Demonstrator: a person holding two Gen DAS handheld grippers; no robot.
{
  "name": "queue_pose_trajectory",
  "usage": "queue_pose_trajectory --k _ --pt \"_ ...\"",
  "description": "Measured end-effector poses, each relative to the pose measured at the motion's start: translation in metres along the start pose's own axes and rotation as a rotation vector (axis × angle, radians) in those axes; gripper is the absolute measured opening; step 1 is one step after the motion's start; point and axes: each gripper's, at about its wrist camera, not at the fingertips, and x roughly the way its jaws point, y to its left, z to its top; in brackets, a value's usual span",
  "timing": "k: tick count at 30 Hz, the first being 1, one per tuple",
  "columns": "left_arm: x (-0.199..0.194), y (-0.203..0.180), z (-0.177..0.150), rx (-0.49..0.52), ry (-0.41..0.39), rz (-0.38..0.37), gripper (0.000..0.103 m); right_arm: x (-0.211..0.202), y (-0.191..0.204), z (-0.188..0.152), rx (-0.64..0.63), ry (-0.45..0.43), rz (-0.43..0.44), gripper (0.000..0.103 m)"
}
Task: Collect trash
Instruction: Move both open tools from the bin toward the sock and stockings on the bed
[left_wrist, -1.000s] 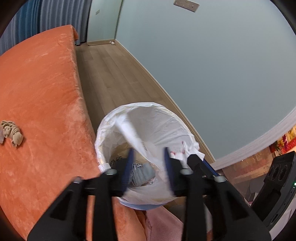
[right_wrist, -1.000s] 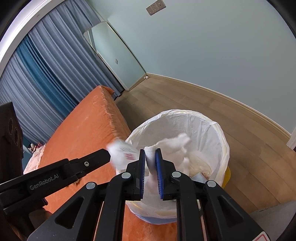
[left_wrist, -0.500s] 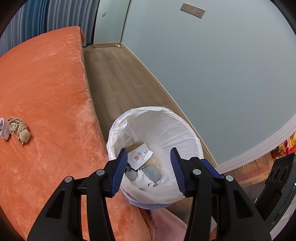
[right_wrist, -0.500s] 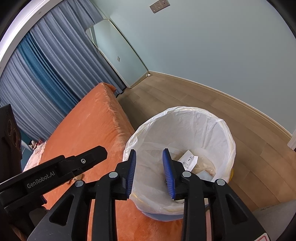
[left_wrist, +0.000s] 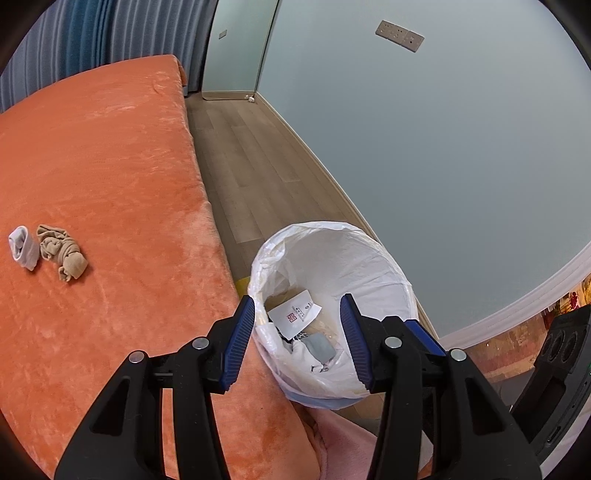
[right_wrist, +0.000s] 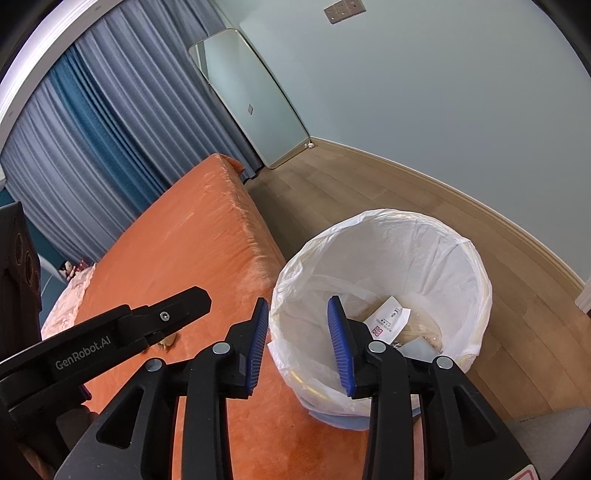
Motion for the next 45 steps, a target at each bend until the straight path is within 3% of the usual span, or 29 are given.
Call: queue_pose_trajectory --k 11,28,31,34,45 --pt "-0.024 0.052 -0.002 -0.079 -0.029 0.046 0.046 0.007 0.051 -0.01 -0.106 0.028 0.02 0.037" --pt "-0.064 0.173 -0.028 -0.205 -0.064 0.213 0.05 0.042 0.151 -0.051 -0.276 0.136 0.083 0.038" --pt "-0.072 0.197 -0.032 -0.233 -0.071 0.239 0.053 0.051 0.165 -0.058 -0.302 0.156 0.094 0.039" --pt "-0.077 0.216 -0.036 -0.245 -0.075 0.273 0.056 0.061 0.182 -0.066 -0.332 0.172 0.102 0.047" --pt "-0.08 0.293 -0.032 -0.279 -0.087 0.4 0.076 0.113 0.232 -0.083 -0.422 0.243 0.131 0.055"
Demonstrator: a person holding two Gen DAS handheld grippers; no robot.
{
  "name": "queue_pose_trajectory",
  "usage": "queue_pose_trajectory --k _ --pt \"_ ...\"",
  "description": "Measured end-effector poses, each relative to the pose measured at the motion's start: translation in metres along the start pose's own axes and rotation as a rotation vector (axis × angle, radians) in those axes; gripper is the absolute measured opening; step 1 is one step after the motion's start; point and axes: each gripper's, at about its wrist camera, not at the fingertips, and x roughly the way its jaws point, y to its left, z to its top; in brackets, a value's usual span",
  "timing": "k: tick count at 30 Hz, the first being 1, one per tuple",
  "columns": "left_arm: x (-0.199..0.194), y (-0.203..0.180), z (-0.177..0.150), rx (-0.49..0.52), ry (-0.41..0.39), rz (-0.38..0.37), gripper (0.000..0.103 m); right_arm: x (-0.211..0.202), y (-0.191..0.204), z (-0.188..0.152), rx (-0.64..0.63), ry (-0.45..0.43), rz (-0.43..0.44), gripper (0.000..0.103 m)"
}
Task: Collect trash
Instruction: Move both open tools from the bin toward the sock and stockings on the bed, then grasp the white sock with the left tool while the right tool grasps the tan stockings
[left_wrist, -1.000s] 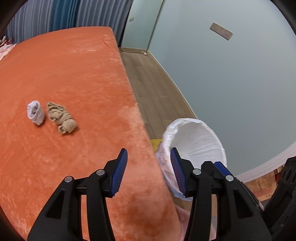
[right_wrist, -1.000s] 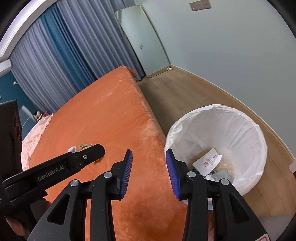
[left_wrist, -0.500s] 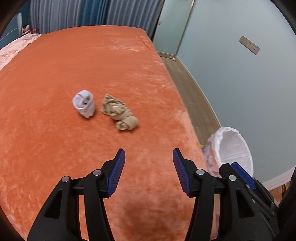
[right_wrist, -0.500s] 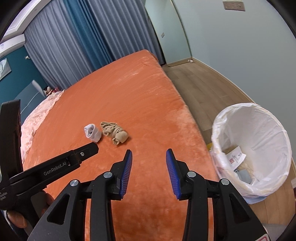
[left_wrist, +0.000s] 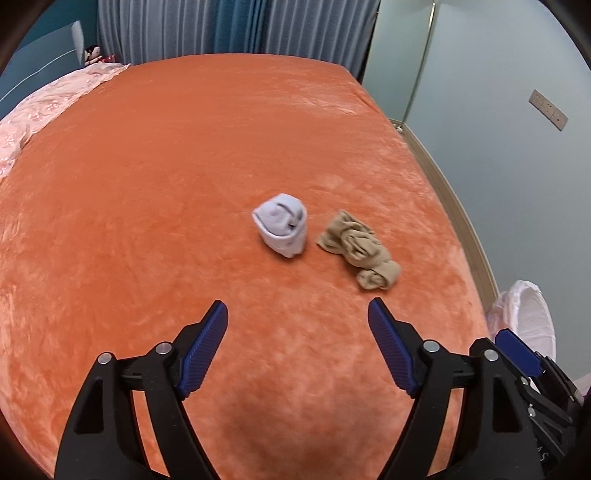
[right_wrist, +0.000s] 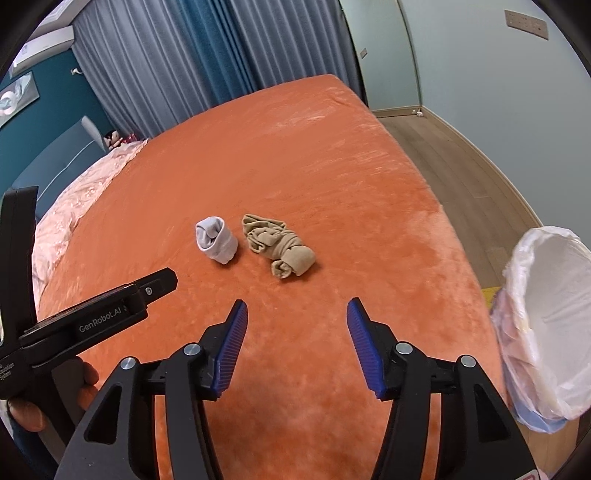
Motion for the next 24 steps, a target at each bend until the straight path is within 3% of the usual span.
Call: queue_pose_trajectory --k 12,24 --pt "0.057 0.032 0.042 -0.05 0.012 0.011 0.084 0.083 0.024 0.033 -0.054 0.054 0.002 0.055" --pt "0.116 0.03 0.064 -0.076 0.052 -0.019 0.079 0.15 0.015 0.047 -0.043 0.098 -0.01 0.055"
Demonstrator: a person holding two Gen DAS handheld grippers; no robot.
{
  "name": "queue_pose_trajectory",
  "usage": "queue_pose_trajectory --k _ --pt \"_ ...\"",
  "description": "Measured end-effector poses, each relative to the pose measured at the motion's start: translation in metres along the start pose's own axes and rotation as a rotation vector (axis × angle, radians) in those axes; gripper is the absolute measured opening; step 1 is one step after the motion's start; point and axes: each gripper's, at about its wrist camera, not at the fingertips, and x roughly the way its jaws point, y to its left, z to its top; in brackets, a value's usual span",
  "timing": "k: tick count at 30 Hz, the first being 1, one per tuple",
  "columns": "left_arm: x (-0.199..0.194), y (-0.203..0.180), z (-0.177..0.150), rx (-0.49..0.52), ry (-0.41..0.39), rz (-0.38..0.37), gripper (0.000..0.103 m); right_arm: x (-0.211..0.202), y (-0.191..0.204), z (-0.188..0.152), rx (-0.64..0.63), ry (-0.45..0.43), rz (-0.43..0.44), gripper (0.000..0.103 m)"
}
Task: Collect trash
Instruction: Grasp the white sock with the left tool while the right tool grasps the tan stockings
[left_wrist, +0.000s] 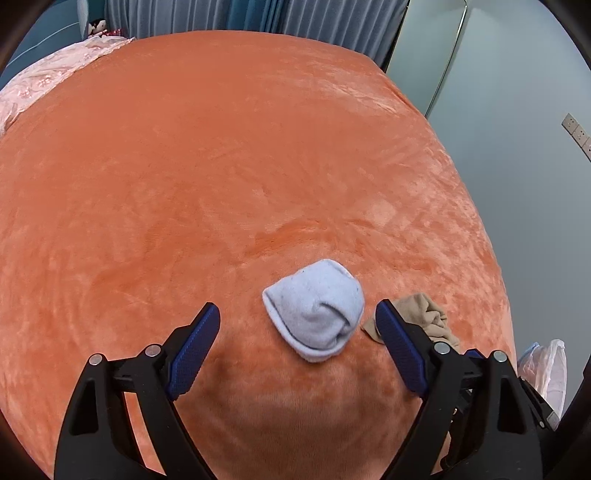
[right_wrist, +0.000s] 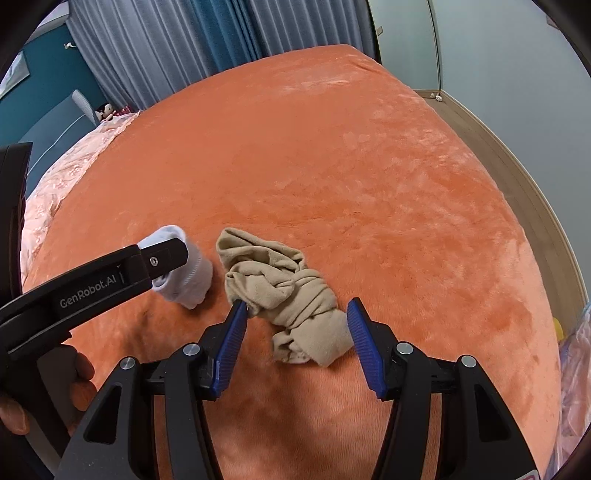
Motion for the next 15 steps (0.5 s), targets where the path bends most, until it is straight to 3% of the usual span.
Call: queue_pose_trajectory --k 7,9,12,15 --pt "0.018 0.003 -0.004 -0.014 0.033 -0.029 0.061 0.017 0.001 0.001 -0.002 0.01 0.031 0.055" --pt "0.02 0.003 -0.005 -0.019 0.039 -0.05 0.047 0.02 0.002 -0.001 -0.002 0.018 0.042 0.049" --pt "0.019 0.002 -0.006 -0.023 0.036 -0.059 0.036 0.019 0.004 -0.005 -0.005 0.016 0.048 0.044" --pt "0.014 0.0 -0.007 -0.018 0.033 -0.061 0.032 0.015 0.005 -0.008 -0.008 0.015 0.052 0.041"
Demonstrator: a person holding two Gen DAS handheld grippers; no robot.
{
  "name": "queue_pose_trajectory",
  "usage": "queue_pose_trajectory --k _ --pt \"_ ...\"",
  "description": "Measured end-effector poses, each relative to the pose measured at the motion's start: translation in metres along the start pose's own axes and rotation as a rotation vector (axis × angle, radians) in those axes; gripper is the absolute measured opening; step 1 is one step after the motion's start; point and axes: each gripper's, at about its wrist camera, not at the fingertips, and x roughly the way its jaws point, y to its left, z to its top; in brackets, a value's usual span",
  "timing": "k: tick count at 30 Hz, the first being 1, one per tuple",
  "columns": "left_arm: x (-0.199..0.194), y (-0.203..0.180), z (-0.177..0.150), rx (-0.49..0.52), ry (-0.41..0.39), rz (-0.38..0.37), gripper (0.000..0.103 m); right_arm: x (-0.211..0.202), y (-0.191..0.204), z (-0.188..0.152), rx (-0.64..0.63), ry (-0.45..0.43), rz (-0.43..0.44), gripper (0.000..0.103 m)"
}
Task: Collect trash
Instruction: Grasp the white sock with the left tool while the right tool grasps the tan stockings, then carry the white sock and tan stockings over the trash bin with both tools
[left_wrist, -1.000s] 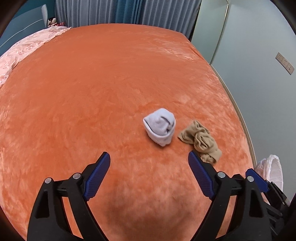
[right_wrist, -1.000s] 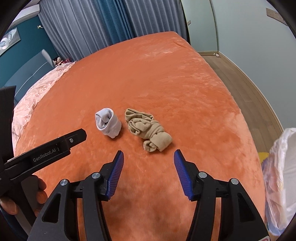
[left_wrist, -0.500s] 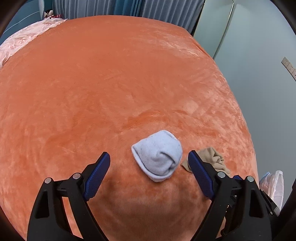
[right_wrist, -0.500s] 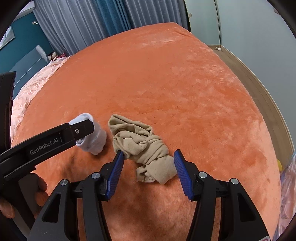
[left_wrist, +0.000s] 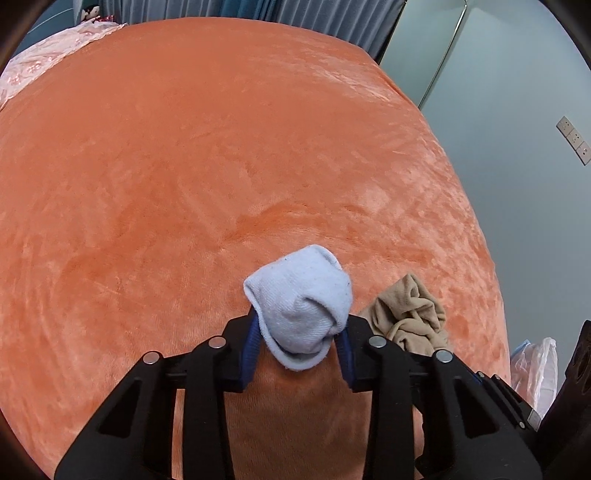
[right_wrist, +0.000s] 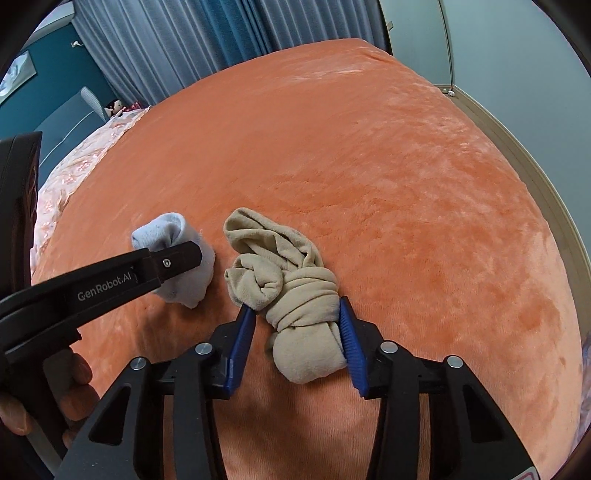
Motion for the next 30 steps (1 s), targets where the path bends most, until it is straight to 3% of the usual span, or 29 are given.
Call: queue_pose_trajectory --k 14,30 --pt "-0.069 -0.038 -0.013 0.032 -0.059 -0.025 0.03 -0.083 -0.019 -0.012 0.054 -0.09 0.003 0.04" --pt "-0.18 -0.148 -0.056 0.174 -0.167 -0.096 0.03 -0.236 -0.067 -0.032 0.13 -0.28 -0.029 0.04"
